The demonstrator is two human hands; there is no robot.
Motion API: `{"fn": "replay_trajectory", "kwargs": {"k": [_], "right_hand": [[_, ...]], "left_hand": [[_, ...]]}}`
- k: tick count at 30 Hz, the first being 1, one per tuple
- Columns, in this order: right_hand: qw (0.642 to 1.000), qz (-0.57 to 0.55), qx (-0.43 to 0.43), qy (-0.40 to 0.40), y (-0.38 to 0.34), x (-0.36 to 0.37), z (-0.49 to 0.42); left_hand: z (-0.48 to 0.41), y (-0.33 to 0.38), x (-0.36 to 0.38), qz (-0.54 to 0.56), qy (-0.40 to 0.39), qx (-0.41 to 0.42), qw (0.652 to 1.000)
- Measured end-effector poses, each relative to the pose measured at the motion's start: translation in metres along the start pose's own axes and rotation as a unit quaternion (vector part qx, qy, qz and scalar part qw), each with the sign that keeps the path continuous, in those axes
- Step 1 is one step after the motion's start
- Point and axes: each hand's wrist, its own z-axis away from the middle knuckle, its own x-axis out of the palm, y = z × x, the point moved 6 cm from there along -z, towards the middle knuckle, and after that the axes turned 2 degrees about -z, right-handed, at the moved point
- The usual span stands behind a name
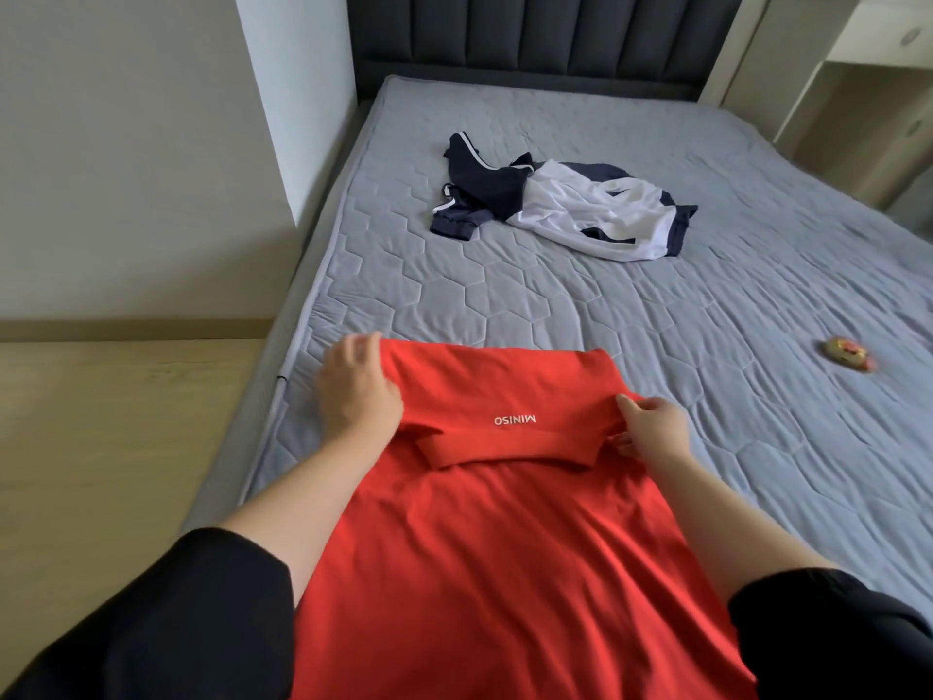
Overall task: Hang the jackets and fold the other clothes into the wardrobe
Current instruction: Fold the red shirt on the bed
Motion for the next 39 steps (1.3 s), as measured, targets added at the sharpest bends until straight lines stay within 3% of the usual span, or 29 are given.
{"fn": "replay_trajectory", "kwargs": {"k": [1, 3, 5, 8, 15, 19, 22, 24, 27, 30, 32, 34, 36, 39], "right_hand": [[0.998, 0.04, -0.035, 0.035, -0.005, -0.005, -0.001], [0.99, 0.076, -0.078, 0.085, -0.014, -0.011, -0.002], [0.988, 0.097, -0.095, 0.071, -0.022, -0.008, -0.009], [0.988, 0.127, -0.084, 0.031, -0.031, -0.001, -0.027], [0.98, 0.189, -0.05, -0.039, -0.057, 0.035, -0.061], [0.984, 0.156, -0.065, 0.052, -0.061, 0.028, -0.077], [0.975, 0.196, -0.053, 0.094, -0.052, 0.027, -0.073], [0.947, 0.281, -0.087, 0.132, -0.061, 0.036, -0.06], [0.888, 0.33, -0.283, 0.152, -0.093, 0.064, -0.021], [0.793, 0.352, -0.496, 0.01, -0.092, 0.114, 0.032], [0.742, 0.448, -0.489, -0.097, -0.06, 0.136, 0.041], [0.778, 0.481, -0.386, -0.12, -0.027, 0.126, 0.02], [0.829, 0.464, -0.304, -0.073, -0.006, 0.1, 0.0], [0.854, 0.463, -0.238, -0.023, 0.008, 0.077, -0.013]], "left_hand": [[0.0, 0.022, 0.004, 0.003, 0.007, 0.083, 0.997], [0.0, 0.056, 0.026, -0.031, -0.074, 0.176, 0.981], [0.003, 0.071, 0.055, -0.086, -0.171, 0.202, 0.961], [0.012, 0.072, 0.083, -0.119, -0.197, 0.229, 0.946], [0.034, 0.04, 0.12, -0.117, -0.206, 0.174, 0.956], [0.03, 0.033, 0.125, -0.08, -0.192, 0.141, 0.968], [0.03, 0.03, 0.124, -0.061, -0.183, 0.117, 0.974], [0.031, 0.03, 0.124, -0.066, -0.182, 0.117, 0.974], [0.03, 0.031, 0.125, -0.071, -0.189, 0.117, 0.972], [0.029, 0.032, 0.126, -0.089, -0.2, 0.119, 0.968], [0.03, 0.031, 0.123, -0.082, -0.184, 0.12, 0.972], [0.032, 0.031, 0.121, -0.078, -0.17, 0.123, 0.975], [0.033, 0.032, 0.12, -0.088, -0.166, 0.123, 0.975], [0.033, 0.032, 0.118, -0.094, -0.164, 0.112, 0.976]]}}
